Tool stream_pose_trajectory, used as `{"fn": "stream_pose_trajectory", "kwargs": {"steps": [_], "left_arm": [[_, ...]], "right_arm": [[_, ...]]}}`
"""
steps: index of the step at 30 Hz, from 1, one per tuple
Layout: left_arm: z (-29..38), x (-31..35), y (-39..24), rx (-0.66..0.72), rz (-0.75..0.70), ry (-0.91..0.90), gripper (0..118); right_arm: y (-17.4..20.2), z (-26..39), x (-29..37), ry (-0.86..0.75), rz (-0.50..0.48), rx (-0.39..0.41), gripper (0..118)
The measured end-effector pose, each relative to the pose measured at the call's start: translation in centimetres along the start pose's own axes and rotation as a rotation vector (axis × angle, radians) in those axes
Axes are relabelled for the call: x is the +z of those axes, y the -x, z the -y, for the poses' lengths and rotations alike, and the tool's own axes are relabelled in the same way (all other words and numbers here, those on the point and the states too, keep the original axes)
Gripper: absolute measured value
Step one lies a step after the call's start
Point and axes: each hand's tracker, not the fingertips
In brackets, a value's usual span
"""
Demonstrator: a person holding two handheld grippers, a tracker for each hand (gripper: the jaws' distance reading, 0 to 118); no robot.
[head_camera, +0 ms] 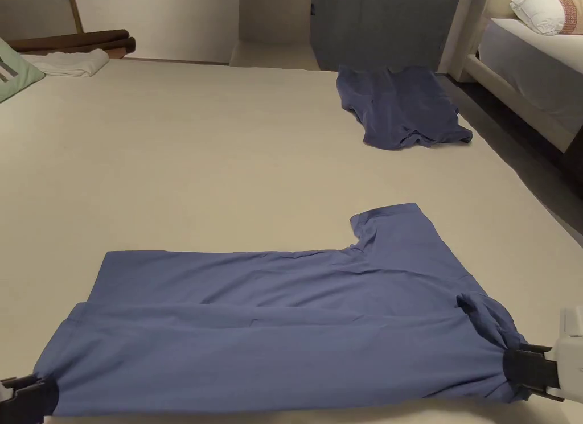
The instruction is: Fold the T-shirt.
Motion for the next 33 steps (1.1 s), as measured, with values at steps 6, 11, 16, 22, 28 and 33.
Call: {"fn": "stream_pose_trajectory", "kwargs": {"steps": [6, 11, 16, 22, 28, 33], "left_arm": [[4.2, 1.0, 2.8, 0.047, -0.077, 0.043, 3], [6.0, 0.0, 3.1, 0.036, -0.109, 0.072, 3], [5.3, 0.8, 2.3, -0.007, -0.120, -0.016, 53], [0.9, 4.5, -1.8, -0.082, -0.074, -0.361, 111], [-2.0, 5.3, -6.2, -0.144, -0.066, -0.567, 98], [-3.9, 3.7, -6.5, -0.100, -0.026, -0.537, 0]], "right_arm": [[2.0, 4.6, 1.7, 0.091, -0.038, 0.050, 7], [1.2, 7.5, -1.0, 0.160, -0.006, 0.041, 7], [1.6, 7.9, 0.0, 0.050, 0.013, 0.060, 53], [4.6, 5.0, 4.5, -0.390, 0.096, 0.076, 96], [8.4, 2.6, 6.1, -0.683, 0.184, 0.015, 73], [9.1, 1.1, 5.2, -0.679, 0.128, -0.040, 0]]}}
